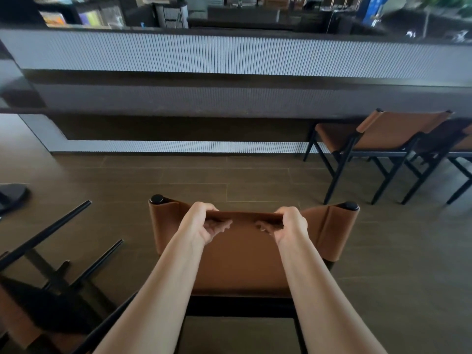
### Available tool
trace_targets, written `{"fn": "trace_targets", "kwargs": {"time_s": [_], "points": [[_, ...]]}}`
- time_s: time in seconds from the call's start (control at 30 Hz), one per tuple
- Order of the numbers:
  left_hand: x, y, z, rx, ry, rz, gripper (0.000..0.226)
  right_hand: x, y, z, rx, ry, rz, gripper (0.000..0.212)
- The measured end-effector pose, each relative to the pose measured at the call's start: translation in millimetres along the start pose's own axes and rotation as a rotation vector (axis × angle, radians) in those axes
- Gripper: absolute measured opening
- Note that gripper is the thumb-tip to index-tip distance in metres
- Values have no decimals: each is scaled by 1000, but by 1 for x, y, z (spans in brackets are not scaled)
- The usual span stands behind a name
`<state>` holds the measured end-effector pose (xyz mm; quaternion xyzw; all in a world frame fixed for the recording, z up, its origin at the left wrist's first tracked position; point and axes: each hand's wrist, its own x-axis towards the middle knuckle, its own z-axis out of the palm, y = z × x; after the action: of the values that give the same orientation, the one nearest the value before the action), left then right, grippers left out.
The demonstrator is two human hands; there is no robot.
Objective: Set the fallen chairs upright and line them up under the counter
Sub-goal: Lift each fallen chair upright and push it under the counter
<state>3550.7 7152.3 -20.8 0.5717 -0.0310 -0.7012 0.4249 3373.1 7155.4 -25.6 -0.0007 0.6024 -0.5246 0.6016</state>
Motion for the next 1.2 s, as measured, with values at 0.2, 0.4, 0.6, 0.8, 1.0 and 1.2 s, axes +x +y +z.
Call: {"fn": "trace_targets", "kwargs": {"time_s": [0.2, 0.4, 0.6, 0.8, 1.0, 1.2], "points": [[12, 16, 10, -2, -27, 3, 14, 8, 1, 12, 74, 18, -76, 23], [16, 30, 19, 59, -42, -4, 14, 14, -5, 21, 113, 23, -52, 22], [26, 44, 31, 50, -29, -18, 16, 26, -18, 30, 83, 26, -29, 30], [47, 64, 56, -30, -6, -17, 20, 51, -44, 46, 64, -25, 12, 22], [69, 79, 116, -1, -9, -22, 18, 96, -97, 45, 60, -19, 126, 39], [99, 88, 177, -4, -8, 1, 14, 137, -152, 46, 114, -32, 127, 40]]}}
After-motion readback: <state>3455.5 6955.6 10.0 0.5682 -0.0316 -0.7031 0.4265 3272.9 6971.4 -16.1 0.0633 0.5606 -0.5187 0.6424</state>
